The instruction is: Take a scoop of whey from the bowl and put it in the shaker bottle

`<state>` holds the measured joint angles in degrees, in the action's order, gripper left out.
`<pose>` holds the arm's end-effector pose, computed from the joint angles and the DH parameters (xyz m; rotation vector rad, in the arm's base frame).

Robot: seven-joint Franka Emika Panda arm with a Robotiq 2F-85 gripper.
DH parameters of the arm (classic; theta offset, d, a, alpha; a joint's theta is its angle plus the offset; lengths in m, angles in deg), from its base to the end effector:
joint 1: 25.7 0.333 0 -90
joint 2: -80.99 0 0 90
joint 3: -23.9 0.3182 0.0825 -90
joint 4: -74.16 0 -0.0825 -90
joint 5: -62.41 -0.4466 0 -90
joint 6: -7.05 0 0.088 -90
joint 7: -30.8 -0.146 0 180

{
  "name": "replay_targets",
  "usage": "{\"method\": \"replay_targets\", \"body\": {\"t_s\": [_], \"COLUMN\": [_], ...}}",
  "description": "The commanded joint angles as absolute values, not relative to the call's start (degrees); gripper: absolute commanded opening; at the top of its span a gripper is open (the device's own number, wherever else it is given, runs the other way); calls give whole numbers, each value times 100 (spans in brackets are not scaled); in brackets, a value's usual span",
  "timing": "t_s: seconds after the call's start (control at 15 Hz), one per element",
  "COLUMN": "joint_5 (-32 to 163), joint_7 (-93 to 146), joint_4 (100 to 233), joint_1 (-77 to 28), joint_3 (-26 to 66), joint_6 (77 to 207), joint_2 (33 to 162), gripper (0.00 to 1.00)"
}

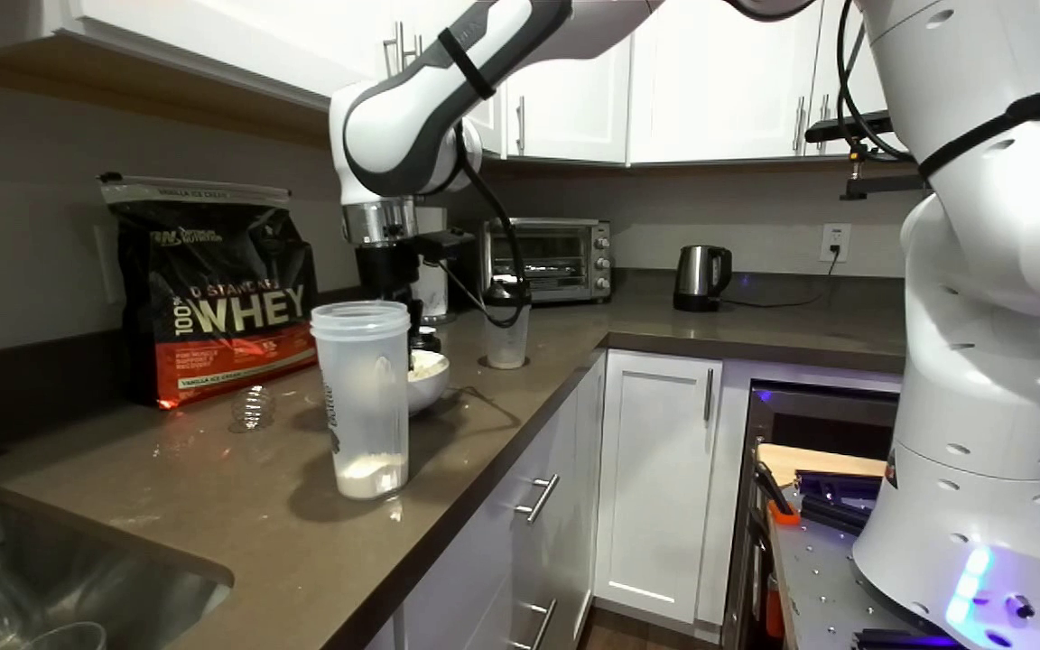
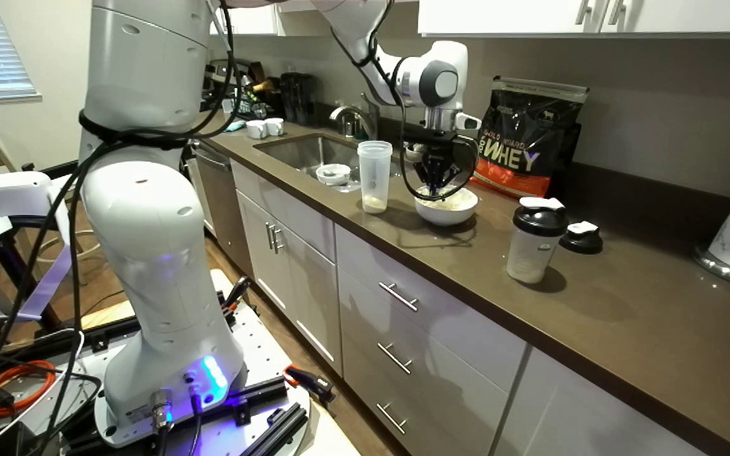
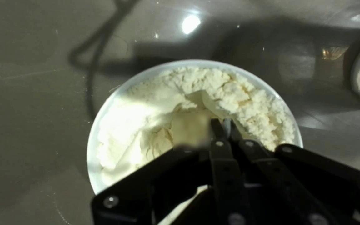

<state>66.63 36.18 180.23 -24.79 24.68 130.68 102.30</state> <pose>0.6757 0.0144 0.2426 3.0765 0.2551 -0.1035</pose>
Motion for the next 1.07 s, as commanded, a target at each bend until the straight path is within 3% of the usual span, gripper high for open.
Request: {"method": "replay_targets", "body": {"t_s": [0.0,1.0], "joint_5": [6351,6244], "joint_7": [3735,3788], "joint_4": [18074,17976], "joint_1": [-2623,-2666], "joint_3": [2510,2504], "joint_6": [12960,13003], "joint_2": [10323,10190], "gripper": [1,1]}}
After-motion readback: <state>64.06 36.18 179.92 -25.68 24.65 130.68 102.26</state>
